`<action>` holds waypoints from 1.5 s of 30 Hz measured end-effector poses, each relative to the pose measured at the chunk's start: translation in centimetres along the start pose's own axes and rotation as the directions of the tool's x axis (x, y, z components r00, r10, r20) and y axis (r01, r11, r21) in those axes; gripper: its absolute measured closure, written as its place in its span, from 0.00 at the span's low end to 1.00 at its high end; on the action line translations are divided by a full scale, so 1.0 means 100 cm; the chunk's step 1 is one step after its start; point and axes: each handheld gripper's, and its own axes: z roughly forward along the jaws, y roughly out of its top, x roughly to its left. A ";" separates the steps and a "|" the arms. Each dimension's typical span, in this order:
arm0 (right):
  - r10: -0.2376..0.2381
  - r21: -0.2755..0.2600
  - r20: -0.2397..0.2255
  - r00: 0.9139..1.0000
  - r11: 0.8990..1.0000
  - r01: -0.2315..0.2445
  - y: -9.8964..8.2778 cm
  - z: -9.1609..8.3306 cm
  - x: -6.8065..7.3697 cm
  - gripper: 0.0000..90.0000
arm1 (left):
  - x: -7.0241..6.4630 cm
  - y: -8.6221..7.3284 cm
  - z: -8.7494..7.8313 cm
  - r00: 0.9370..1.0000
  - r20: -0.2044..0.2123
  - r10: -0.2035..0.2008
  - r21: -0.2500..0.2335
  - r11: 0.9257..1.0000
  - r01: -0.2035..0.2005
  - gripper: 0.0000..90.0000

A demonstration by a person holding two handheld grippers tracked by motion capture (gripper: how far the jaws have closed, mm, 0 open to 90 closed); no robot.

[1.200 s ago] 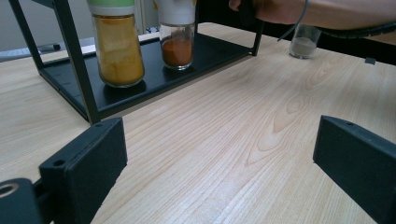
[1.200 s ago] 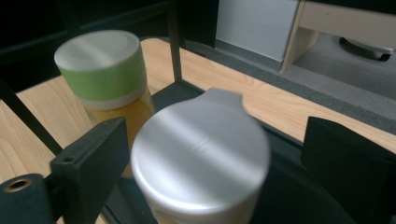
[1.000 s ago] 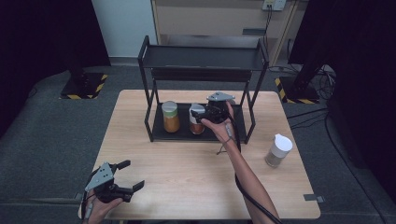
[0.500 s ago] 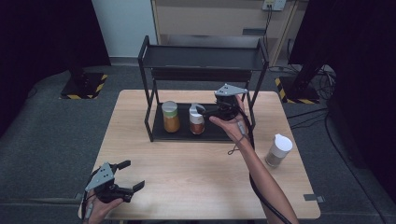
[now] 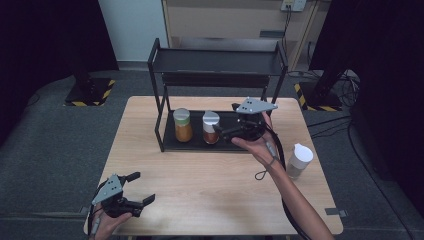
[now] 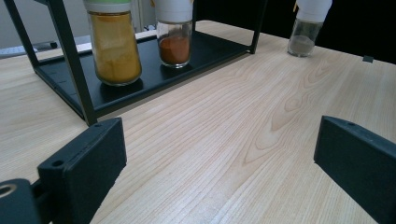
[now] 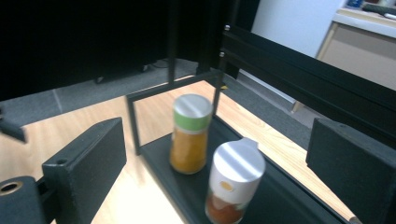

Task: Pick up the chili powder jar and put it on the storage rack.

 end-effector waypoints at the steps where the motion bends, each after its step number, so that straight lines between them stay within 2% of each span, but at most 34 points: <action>1: -0.003 -0.004 -0.006 1.000 1.000 0.003 0.000 -0.003 0.002 0.06 | 0.000 0.000 0.000 1.000 0.000 -0.001 0.000 1.000 0.001 0.01; 7: -0.029 -0.020 -0.047 0.998 0.999 0.028 -0.005 -0.025 0.018 0.06 | 0.000 0.000 0.000 1.000 0.001 -0.001 -0.001 1.000 0.001 0.01; 16: -0.053 -0.046 -0.075 0.996 0.998 0.049 -0.022 -0.058 0.037 0.06 | 0.000 0.000 0.000 1.000 0.000 -0.001 -0.002 1.000 0.001 0.01; 22: -0.038 -0.052 -0.065 0.997 0.998 0.035 -0.042 -0.078 0.045 0.06 | 0.000 0.000 0.000 1.000 0.000 0.001 -0.004 1.000 -0.001 0.01; 25: -0.009 -0.067 -0.073 0.997 0.998 0.004 -0.055 -0.087 0.046 0.06 | 0.000 0.000 0.000 1.000 0.003 0.003 0.001 1.000 -0.003 0.01; 32: -0.012 -0.057 -0.028 1.000 0.998 0.010 -0.080 -0.103 0.059 0.06 | -0.001 0.000 0.000 1.000 0.002 0.004 -0.002 1.000 -0.004 0.01; 39: 0.022 -0.051 -0.008 1.000 0.998 -0.022 -0.105 -0.115 0.064 0.06 | -0.001 0.000 -0.001 1.000 0.000 0.002 -0.007 1.000 -0.002 0.01; 45: 0.062 -0.019 0.024 0.998 0.998 -0.061 -0.131 -0.123 0.062 0.06 | -0.001 0.000 -0.001 1.000 -0.001 0.003 -0.006 1.000 -0.003 0.01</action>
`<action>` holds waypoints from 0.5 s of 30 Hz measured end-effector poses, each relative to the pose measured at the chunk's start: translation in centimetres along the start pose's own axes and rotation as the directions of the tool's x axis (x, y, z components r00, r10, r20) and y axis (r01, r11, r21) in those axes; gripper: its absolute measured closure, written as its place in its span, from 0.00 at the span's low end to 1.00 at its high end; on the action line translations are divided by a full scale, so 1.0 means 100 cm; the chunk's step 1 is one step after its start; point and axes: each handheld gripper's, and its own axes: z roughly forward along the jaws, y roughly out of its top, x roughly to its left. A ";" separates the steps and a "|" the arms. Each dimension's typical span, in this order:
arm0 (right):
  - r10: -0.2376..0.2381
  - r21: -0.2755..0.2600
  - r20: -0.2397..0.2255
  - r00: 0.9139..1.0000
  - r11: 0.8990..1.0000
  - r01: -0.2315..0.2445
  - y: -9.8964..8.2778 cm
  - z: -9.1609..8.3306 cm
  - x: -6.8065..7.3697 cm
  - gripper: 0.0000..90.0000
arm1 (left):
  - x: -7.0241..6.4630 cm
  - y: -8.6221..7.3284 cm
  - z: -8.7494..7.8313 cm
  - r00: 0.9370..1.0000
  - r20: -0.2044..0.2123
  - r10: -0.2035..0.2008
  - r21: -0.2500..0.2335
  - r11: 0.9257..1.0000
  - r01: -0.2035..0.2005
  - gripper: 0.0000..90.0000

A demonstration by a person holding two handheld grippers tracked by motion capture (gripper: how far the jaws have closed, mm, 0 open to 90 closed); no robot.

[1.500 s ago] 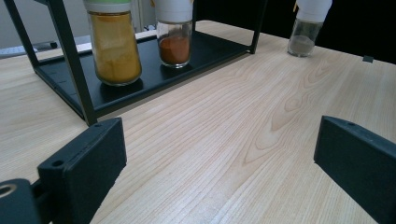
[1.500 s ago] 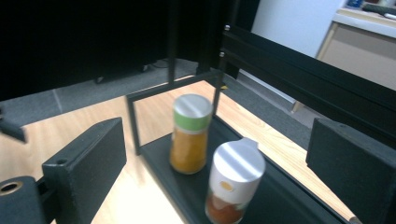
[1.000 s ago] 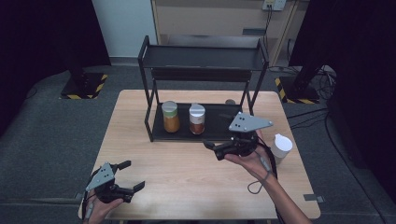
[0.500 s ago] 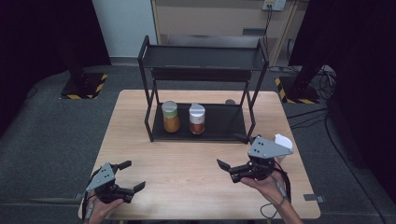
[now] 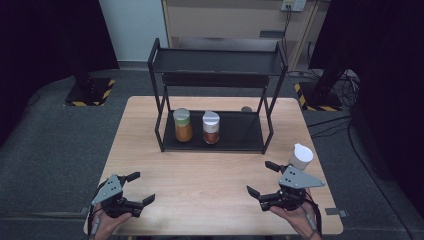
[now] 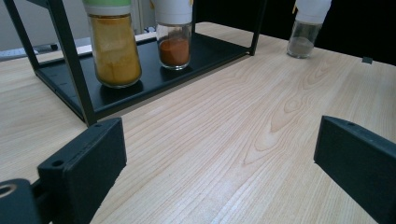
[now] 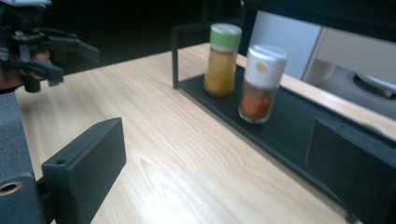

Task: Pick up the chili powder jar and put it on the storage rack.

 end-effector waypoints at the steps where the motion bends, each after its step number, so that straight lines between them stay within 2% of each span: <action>1: 0.008 0.003 0.006 1.000 1.000 -0.008 -0.004 -0.001 -0.001 0.06 | 0.000 0.000 0.000 1.000 0.000 -0.001 0.000 1.000 0.001 0.01; 7: 0.051 0.023 0.030 0.998 0.998 -0.051 -0.025 -0.005 -0.004 0.06 | 0.000 0.000 0.000 1.000 -0.002 -0.001 -0.003 1.000 0.001 0.01; 15: 0.053 0.046 0.058 0.997 0.997 -0.056 -0.040 -0.006 -0.002 0.06 | 0.000 -0.001 -0.001 1.000 -0.004 -0.004 -0.006 1.000 0.004 0.01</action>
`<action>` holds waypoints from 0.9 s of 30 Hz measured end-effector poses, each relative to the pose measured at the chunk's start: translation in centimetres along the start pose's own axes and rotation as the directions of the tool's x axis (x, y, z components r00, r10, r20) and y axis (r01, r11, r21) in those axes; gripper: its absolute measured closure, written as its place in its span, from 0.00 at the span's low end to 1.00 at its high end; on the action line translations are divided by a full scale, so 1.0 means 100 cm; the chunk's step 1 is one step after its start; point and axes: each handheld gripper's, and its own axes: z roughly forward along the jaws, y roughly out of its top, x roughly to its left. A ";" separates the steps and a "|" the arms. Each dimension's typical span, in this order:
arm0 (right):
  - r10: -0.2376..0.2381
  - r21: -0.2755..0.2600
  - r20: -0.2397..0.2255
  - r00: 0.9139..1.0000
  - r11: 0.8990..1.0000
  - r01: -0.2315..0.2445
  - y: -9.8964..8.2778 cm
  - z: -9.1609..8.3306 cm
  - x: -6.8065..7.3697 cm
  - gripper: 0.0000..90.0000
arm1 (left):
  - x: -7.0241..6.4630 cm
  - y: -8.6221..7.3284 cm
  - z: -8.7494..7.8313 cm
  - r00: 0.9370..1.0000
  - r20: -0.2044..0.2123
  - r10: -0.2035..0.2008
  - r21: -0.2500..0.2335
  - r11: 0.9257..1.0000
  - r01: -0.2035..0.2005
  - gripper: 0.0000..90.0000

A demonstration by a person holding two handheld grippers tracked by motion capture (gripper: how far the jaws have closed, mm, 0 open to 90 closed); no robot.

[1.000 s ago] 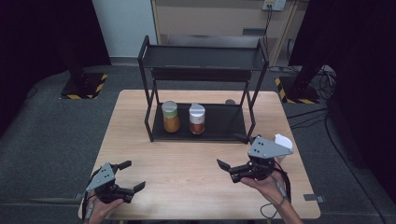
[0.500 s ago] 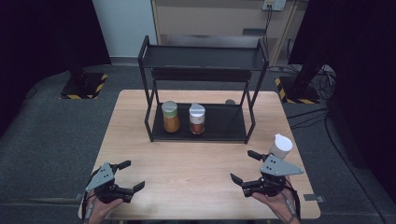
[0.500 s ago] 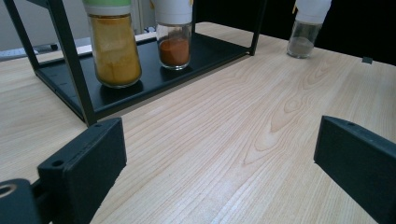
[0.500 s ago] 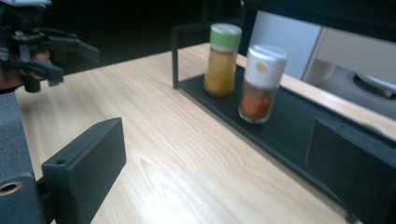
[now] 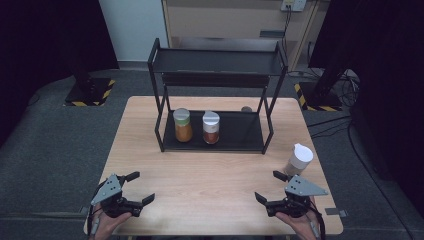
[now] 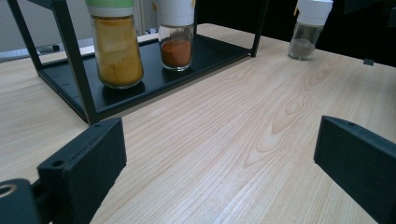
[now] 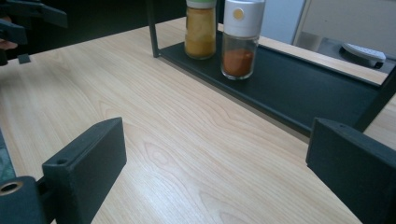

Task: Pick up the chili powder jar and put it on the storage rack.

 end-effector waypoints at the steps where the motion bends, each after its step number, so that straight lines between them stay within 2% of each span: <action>1: 0.004 -0.002 0.003 1.000 1.000 -0.004 -0.002 0.000 0.000 0.06 | 0.000 0.000 0.000 1.000 0.000 0.000 -0.001 1.000 0.000 0.01; 11: 0.018 -0.005 0.011 1.000 1.000 -0.018 -0.013 0.002 -0.003 0.06 | 0.000 0.000 0.001 1.000 0.005 0.002 -0.002 1.000 -0.002 0.01; 17: 0.004 -0.008 0.019 1.000 1.000 -0.004 -0.014 0.001 0.000 0.06 | 0.000 0.000 0.001 1.000 0.010 0.008 -0.002 1.000 -0.008 0.01; 27: 0.017 -0.013 0.017 1.000 1.000 -0.017 -0.016 0.001 -0.002 0.06 | 0.000 0.000 0.001 1.000 0.008 0.006 0.001 1.000 -0.006 0.01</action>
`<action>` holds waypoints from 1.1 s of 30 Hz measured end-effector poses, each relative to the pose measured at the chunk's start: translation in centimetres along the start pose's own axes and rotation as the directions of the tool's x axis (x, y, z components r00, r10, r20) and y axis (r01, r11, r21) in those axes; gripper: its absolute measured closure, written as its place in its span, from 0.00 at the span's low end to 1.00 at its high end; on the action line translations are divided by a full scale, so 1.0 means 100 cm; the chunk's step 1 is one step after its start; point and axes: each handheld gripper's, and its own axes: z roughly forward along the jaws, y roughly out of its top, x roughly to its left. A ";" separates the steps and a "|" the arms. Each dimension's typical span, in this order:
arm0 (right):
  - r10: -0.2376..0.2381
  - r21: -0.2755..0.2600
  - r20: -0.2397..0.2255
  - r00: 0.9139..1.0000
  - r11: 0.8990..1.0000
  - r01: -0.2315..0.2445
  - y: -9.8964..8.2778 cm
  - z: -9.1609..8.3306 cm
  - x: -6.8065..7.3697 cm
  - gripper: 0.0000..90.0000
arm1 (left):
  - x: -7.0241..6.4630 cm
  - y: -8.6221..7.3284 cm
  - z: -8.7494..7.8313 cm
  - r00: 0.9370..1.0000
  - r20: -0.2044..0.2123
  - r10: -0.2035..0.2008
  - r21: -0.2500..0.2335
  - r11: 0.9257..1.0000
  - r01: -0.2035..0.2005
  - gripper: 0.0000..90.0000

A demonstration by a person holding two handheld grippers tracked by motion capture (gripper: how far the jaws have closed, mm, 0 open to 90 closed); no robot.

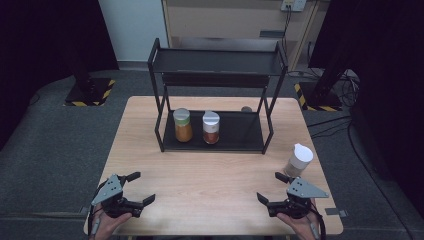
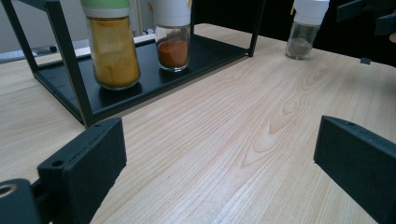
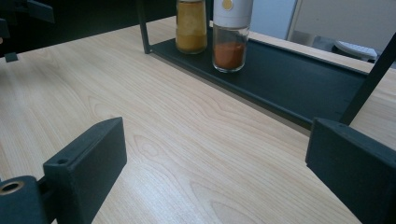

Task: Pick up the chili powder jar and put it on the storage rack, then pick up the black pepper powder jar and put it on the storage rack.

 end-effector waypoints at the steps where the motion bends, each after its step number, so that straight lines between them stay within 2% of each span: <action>1: 0.001 -0.001 -0.001 1.000 1.000 -0.001 0.000 0.000 0.000 0.06 | 0.000 0.000 0.000 1.000 0.001 -0.001 -0.001 1.000 0.001 0.01; 24: -0.004 0.001 0.007 1.000 1.000 0.004 0.000 -0.001 0.002 0.06 | -0.001 0.001 0.002 1.000 0.011 0.012 0.006 1.000 -0.012 0.01; 33: 0.015 -0.028 0.019 1.000 0.999 -0.014 0.000 -0.006 0.003 0.05 | -0.001 0.001 0.002 1.000 0.011 0.009 0.000 1.000 -0.009 0.01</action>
